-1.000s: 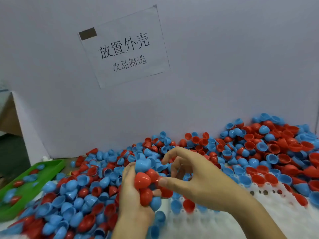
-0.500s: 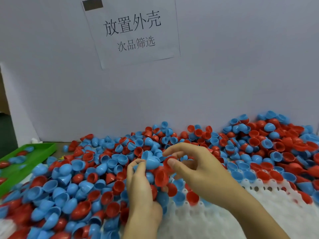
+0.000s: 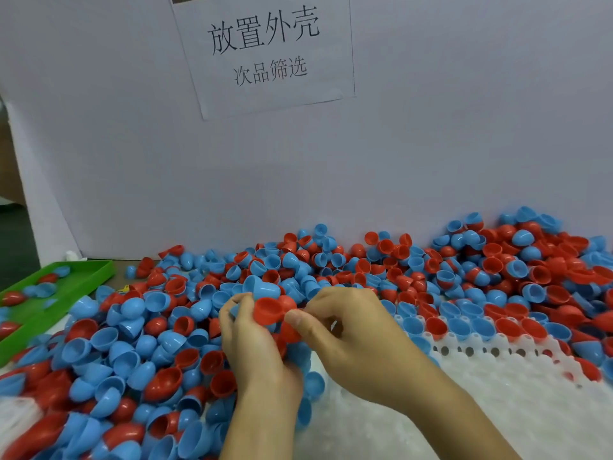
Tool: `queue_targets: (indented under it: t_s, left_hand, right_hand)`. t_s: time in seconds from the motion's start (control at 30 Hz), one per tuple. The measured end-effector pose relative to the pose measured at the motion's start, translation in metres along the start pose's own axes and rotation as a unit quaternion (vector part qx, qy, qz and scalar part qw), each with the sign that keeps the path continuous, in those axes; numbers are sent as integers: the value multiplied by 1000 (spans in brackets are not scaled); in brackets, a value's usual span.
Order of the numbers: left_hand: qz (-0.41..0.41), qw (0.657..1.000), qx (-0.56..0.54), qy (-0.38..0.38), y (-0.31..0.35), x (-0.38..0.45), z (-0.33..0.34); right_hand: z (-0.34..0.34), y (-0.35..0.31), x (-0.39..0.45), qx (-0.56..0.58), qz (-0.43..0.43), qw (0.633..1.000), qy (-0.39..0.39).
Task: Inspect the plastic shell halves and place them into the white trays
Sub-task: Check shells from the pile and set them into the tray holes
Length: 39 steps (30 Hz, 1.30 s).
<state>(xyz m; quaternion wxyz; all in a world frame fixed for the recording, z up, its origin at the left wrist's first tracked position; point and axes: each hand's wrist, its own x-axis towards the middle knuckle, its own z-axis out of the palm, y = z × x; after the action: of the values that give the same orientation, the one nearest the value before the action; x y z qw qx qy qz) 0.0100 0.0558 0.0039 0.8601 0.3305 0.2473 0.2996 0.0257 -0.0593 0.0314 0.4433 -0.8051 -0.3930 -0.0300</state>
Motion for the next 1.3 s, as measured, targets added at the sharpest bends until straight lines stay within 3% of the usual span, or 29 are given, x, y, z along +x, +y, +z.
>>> queue_targets:
  t_s: [0.17, 0.43, 0.57, 0.87, 1.07, 1.17, 1.3]
  left_hand:
    - [27, 999, 18, 39, -5, 2, -1]
    - [52, 998, 15, 43, -8, 2, -3]
    - [38, 999, 20, 32, -9, 0, -1]
    - [-27, 999, 33, -17, -12, 0, 0]
    - [-37, 997, 61, -25, -13, -8, 10]
    - [-39, 996, 73, -29, -13, -9, 12]
    - [-53, 995, 69, -53, -16, -10, 14]
  right_hand:
    - [0, -1, -2, -12, -4, 1000, -18]
    - [8, -8, -5, -53, 16, 998, 3]
    - [12, -8, -6, -137, -34, 988, 69]
    - [12, -1, -3, -110, -76, 988, 76]
    - [-25, 6, -5, -135, -9, 987, 90]
    - [-67, 26, -16, -172, 84, 976, 103]
    - [-105, 61, -38, -260, 239, 935, 29]
